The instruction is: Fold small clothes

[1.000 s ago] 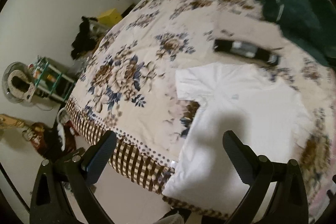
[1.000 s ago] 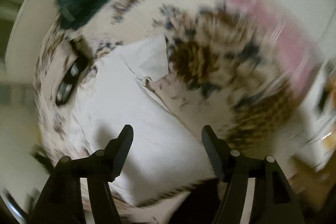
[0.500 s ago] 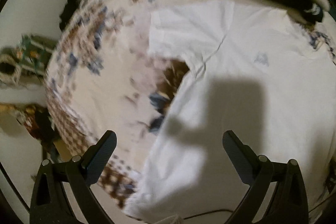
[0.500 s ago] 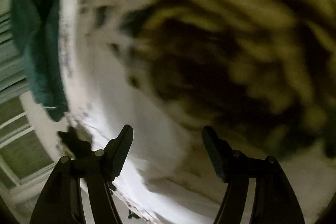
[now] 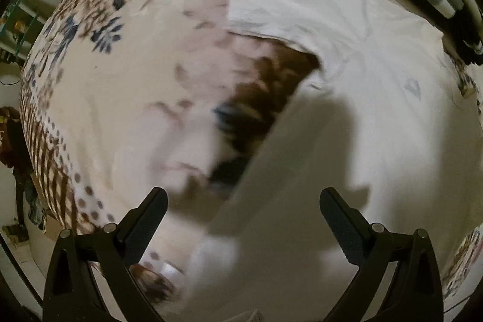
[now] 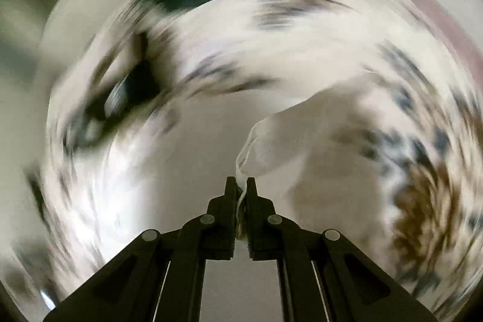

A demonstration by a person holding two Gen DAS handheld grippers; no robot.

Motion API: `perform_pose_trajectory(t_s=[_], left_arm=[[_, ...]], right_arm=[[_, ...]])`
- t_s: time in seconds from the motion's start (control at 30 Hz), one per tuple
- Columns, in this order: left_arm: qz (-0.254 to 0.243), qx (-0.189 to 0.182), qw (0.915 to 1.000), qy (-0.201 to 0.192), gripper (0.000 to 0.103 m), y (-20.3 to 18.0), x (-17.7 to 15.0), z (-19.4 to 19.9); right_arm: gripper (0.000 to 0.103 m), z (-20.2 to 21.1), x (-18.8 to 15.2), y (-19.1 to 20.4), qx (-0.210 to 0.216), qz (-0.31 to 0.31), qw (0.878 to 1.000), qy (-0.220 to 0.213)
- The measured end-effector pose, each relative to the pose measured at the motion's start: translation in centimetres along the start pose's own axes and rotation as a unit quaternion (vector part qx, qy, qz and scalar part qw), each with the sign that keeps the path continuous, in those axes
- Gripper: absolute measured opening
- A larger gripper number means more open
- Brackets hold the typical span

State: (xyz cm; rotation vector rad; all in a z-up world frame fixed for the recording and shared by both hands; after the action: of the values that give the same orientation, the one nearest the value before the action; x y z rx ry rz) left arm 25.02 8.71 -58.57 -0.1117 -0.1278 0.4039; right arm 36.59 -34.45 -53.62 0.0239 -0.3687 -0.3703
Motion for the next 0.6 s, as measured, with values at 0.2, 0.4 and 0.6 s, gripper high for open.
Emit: perform_pose_trajectory(t_s=[0.2, 0.4, 0.6], left_arm=[[-0.017, 0.003, 0.9993, -0.032, 0.103, 3.0, 2.3, 3.0], [-0.020, 0.006, 0.9967, -0.079, 0.103, 6.1, 5.2, 4.2], [0.017, -0.060, 0.9966, -0.054, 0.103, 7.1, 8.9, 0.7]], right_arm=[[0.007, -5.4, -8.0, 11.5, 0.059, 0.108, 0.977, 0.174], [0.037, -1.9, -8.3, 4.5, 0.078, -0.055, 0.984, 0.147], [0.037, -7.3, -8.7, 5.7, 0.016, -0.001, 0.985, 0.174]])
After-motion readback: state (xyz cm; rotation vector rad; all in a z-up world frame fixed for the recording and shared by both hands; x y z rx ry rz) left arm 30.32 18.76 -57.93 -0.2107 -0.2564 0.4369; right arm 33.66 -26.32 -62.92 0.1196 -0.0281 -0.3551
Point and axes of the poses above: each gripper's, at about its wrist camera, not at the fingertips, and z roughly against the way its jaws point, y to its left, x to its top, the point moved 5 cm from there along -z, roughly the way its jaws point, and after that the axes turned 10 degrees about -x, right-handed, at the moved point
